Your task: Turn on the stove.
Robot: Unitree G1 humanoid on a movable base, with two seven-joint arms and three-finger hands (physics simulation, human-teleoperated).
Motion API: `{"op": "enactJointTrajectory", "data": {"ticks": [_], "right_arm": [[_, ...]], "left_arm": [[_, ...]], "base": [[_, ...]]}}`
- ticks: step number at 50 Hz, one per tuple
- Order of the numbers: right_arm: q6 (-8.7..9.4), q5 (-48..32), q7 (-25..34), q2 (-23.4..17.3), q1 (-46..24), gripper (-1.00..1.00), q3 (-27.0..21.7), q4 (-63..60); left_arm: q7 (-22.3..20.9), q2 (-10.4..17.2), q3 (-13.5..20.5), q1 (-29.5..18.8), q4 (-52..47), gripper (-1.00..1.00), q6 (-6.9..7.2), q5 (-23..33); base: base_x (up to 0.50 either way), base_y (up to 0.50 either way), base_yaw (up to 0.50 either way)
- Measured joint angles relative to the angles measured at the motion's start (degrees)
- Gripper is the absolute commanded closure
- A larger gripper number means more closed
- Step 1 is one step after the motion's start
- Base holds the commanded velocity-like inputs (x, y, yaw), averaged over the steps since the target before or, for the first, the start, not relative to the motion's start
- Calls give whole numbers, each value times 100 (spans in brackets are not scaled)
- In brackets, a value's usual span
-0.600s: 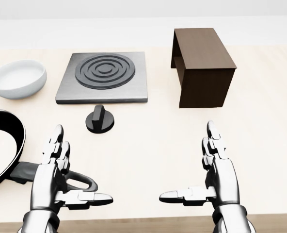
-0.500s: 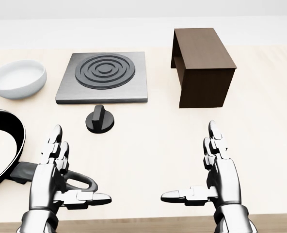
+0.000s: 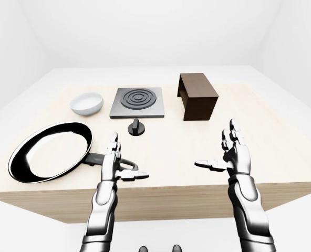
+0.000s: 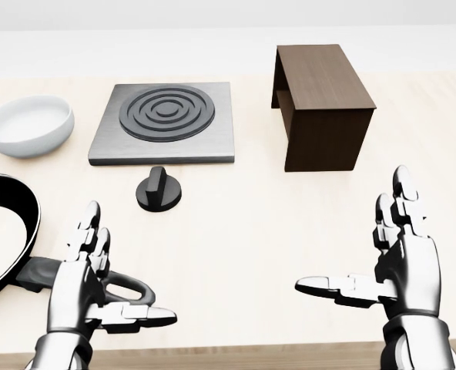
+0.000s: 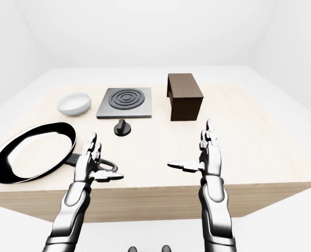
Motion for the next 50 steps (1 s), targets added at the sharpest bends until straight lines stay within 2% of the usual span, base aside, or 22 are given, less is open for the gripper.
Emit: {"op": "enactJointTrajectory", "data": {"ticks": [12, 32, 40, 50], "right_arm": [[54, 18, 35, -1, 37, -100, -118, -297], [54, 730, -501, -196, -29, -100, -1159, -3369], [54, 892, -593, -257, -89, -100, -1338, -3818], [54, 964, -605, -283, -106, -100, -1409, -4076]], "left_arm": [[-28, -19, -57, -1, 132, -100, 4, 84], [-29, -28, -78, 4, 127, -100, 34, 117], [-28, -30, -82, -7, 151, -100, 24, 121], [-28, -31, -84, -7, 171, -100, 16, 121]], "base": [[0, 0, 0], [0, 0, 0], [2, 0, 0], [34, 0, 0]]}}
